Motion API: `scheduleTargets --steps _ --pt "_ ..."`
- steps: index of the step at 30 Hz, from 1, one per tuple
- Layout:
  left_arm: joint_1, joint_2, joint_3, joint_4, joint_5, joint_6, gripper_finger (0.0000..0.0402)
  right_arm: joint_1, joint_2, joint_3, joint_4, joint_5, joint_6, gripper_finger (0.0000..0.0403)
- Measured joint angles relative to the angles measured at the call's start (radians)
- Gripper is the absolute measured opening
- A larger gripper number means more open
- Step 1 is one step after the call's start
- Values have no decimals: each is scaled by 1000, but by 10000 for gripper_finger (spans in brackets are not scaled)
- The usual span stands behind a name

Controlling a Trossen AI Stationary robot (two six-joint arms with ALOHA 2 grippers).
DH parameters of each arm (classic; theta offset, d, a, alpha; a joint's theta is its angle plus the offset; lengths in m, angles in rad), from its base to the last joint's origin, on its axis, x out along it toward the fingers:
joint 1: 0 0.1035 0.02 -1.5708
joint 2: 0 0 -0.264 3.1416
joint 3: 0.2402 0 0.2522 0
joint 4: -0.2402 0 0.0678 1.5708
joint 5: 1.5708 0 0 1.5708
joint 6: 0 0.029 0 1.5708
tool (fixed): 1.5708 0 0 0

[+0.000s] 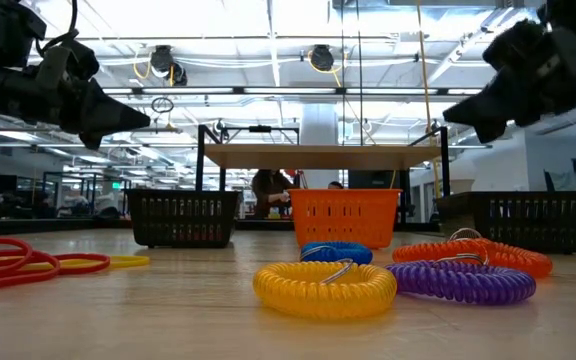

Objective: Pick & Place Office Desk Supplies
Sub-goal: Put the orange spring rubber band into the orange bin

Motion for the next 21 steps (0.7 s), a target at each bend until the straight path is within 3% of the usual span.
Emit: scheduleTargets --steps 9,21 --pt "0 0 0 11 1 -34 19 123 316 237 -182 32 -11 32" --pt "0 0 2 33 2 -91 19 294 616 473 -240 40 34 195"
